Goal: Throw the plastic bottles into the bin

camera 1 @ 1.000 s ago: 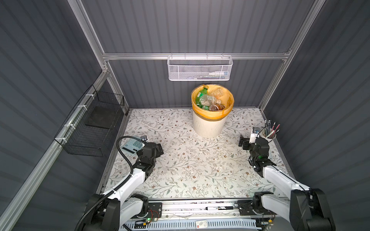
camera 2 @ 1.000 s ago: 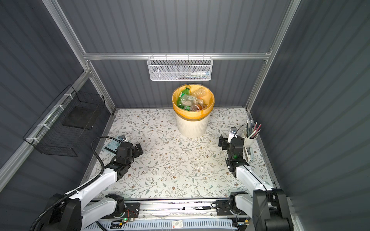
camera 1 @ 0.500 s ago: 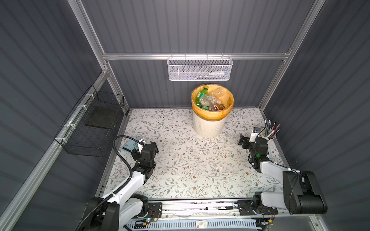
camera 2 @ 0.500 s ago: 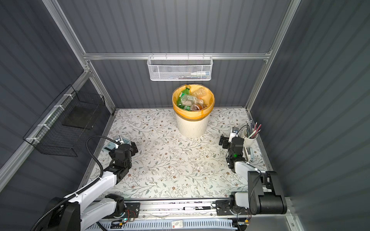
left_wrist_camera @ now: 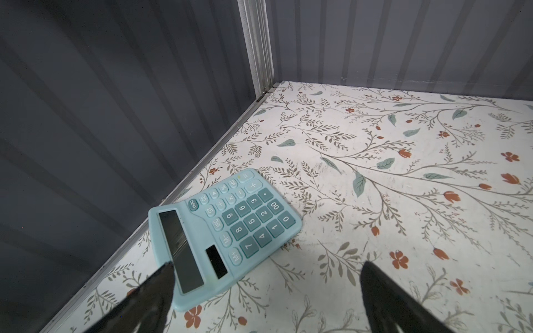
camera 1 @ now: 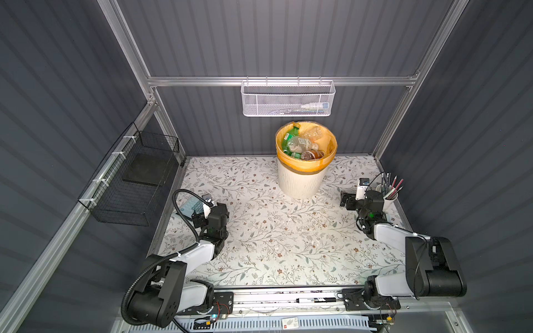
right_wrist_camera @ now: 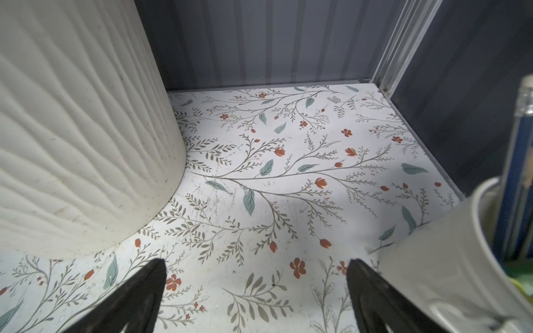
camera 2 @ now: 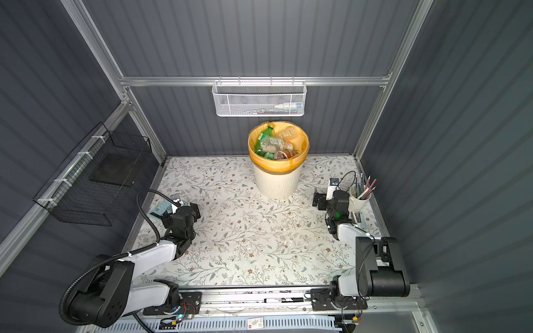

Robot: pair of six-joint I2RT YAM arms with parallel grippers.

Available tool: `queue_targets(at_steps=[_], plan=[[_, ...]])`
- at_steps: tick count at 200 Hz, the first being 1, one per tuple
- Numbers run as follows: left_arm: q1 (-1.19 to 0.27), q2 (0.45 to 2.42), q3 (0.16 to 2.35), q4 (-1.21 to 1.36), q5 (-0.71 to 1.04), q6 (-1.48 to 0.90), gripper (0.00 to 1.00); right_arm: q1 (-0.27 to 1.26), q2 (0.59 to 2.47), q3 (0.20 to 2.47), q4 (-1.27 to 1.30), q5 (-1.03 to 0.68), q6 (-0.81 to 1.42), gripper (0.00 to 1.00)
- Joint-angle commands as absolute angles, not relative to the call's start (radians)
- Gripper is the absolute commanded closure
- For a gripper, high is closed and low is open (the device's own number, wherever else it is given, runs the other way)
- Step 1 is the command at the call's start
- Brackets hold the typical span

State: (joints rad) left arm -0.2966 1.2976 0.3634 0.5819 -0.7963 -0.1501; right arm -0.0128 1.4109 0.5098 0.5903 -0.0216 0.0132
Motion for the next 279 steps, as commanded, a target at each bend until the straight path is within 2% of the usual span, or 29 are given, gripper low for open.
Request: queue_targets(at_steps=[1, 11, 24, 39, 53, 68, 83, 151, 196, 279], plan=[[-0.283, 1.331, 0.352, 0.701, -0.798, -0.102, 0.0, -0.017, 1.403, 0.466, 0.643, -0.048, -0.019, 0.01], [-0.277, 1.347, 0.354, 0.723, -0.782, -0.081, 0.0, -0.031, 1.435, 0.408, 0.818, 0.006, 0.021, 0.01], [-0.264, 1.368, 0.366, 0.735, -0.743, -0.056, 0.0, -0.085, 1.418, 0.373, 0.827, -0.051, 0.068, 0.01], [-0.245, 1.397, 0.385, 0.731, -0.705, -0.045, 0.0, -0.095, 1.478, 0.303, 1.059, -0.057, 0.082, 0.01], [-0.227, 1.432, 0.389, 0.754, -0.681, -0.046, 0.0, -0.095, 1.435, 0.331, 0.922, -0.045, 0.081, 0.01], [-0.204, 1.476, 0.383, 0.821, -0.644, -0.049, 0.0, -0.095, 1.47, 0.307, 1.031, -0.046, 0.084, 0.01], [-0.18, 1.529, 0.379, 0.896, -0.599, -0.043, 0.0, -0.095, 1.45, 0.324, 0.962, -0.043, 0.081, 0.01], [-0.061, 1.709, 0.377, 1.087, -0.306, -0.045, 0.0, -0.095, 1.462, 0.314, 1.002, -0.043, 0.084, 0.01], [-0.059, 1.71, 0.47, 0.902, -0.218, -0.006, 0.0, -0.095, 1.462, 0.315, 1.002, -0.043, 0.083, 0.01], [-0.06, 1.716, 0.469, 0.914, -0.203, 0.001, 0.0, -0.094, 1.462, 0.313, 1.004, -0.041, 0.083, 0.01]])
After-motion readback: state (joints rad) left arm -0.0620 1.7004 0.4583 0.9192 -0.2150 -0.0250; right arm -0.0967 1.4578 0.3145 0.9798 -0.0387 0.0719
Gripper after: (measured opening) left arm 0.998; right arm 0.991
